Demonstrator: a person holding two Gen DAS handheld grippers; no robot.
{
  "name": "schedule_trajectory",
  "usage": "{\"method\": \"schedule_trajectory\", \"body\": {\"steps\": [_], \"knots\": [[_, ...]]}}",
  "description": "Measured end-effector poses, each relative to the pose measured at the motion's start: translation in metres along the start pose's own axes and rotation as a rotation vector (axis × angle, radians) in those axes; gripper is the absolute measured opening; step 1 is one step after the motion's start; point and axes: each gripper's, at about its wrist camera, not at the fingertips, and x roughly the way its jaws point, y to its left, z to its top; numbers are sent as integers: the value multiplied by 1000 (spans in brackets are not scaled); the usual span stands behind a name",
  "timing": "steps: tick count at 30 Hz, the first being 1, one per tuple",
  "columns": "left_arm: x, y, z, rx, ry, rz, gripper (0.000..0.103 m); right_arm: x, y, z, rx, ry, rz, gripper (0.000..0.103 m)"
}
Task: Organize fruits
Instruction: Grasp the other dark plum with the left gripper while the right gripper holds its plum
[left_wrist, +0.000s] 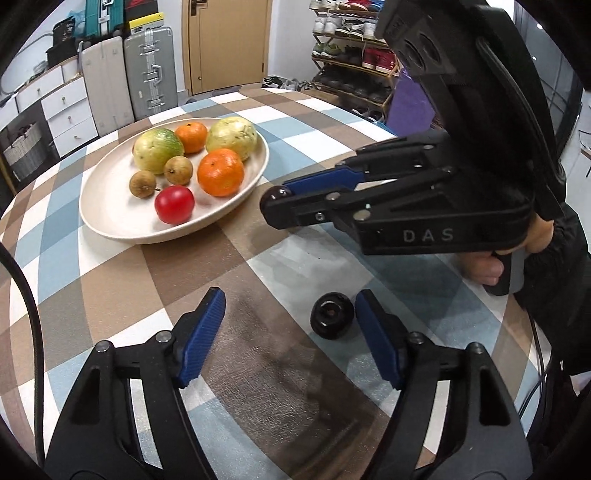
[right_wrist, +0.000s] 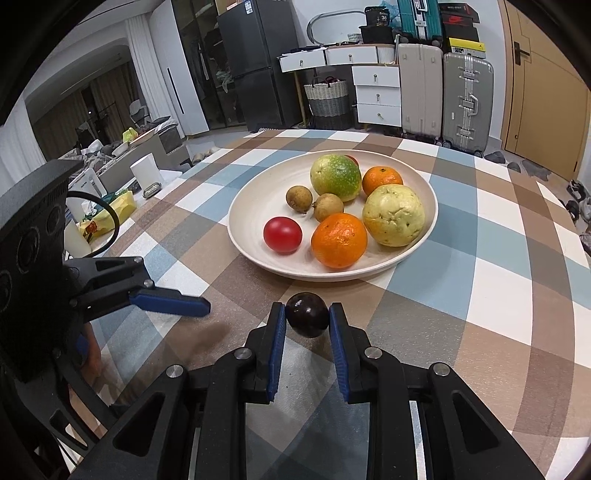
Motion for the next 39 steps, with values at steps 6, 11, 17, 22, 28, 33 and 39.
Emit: {"method": "schedule_trajectory", "body": {"steps": [6, 11, 17, 22, 28, 33, 39], "knots": [[-1, 1, 0, -4, -4, -3, 69, -1, -1, 0, 0, -3, -2, 25], [2, -2, -1, 13, 14, -15, 55, -1, 0, -1, -2, -2, -5, 25], [5, -8, -4, 48, 20, -38, 28, -1, 0, -1, -2, 0, -4, 25], [4, -11, -4, 63, 12, -41, 22, -1, 0, -2, -2, 0, -5, 25], [-1, -9, -3, 55, -10, -53, 22, -2, -1, -1, 2, -8, -7, 25], [-5, -2, -1, 29, -32, -39, 22, -6, -3, 0, 15, -29, -8, 25], [-14, 13, 2, -28, -76, -6, 22, -10, -4, 2, 26, -56, -4, 25]]}}
